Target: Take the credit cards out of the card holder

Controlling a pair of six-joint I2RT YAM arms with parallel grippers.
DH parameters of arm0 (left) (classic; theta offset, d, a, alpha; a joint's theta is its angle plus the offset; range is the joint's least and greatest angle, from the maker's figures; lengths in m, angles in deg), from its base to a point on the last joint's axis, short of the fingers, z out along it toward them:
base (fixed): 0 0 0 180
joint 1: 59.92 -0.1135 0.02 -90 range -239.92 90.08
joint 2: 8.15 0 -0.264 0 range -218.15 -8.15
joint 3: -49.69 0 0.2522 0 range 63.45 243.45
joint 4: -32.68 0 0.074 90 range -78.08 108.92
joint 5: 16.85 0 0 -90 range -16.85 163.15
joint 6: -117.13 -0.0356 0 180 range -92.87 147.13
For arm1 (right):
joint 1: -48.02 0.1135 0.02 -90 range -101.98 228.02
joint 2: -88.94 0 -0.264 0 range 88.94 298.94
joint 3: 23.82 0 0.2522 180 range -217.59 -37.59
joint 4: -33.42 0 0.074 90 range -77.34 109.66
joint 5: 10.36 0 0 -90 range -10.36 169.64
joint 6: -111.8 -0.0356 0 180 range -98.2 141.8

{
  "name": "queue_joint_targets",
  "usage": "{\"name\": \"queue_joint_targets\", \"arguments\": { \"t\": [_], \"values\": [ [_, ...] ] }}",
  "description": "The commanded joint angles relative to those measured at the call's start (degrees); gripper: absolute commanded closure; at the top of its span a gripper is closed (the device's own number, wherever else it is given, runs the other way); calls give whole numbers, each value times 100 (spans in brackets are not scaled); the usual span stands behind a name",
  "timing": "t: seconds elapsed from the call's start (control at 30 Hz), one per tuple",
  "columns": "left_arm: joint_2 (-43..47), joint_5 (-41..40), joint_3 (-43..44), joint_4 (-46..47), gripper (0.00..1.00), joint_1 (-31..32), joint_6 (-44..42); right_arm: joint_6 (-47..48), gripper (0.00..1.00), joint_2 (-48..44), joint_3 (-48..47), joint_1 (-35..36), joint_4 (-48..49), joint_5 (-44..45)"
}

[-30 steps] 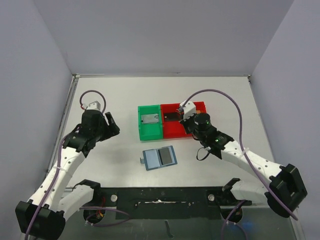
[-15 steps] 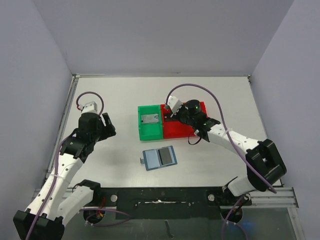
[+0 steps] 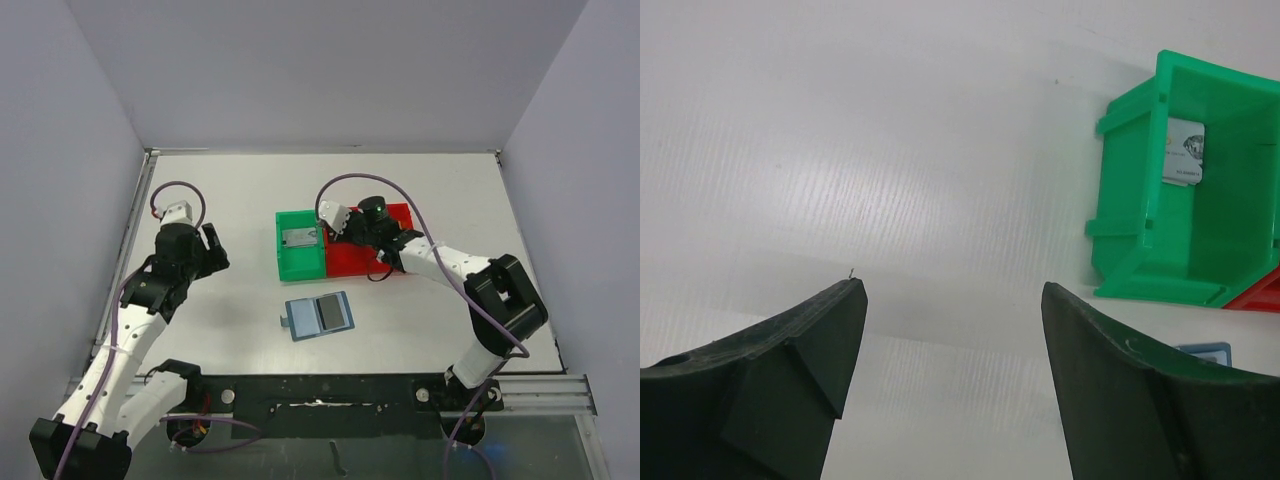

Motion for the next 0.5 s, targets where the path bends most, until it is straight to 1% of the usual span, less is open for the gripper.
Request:
{"name": "queue_joint_targets", "arguments": {
  "t": [0.0, 0.13, 0.33, 0.47],
  "values": [
    [48, 60, 23, 361, 29, -44, -115, 520, 100, 190, -319, -33, 87, -109],
    [47, 119, -3, 390, 28, -53, -134, 954, 100, 439, -501, -41, -120, -45],
    [33, 120, -5, 390, 28, -78, -134, 1470, 100, 696, -621, -52, -167, -49],
    [20, 102, -12, 390, 28, -90, -126, 1740, 100, 744, -532, -165, -132, -484]
  ]
}}
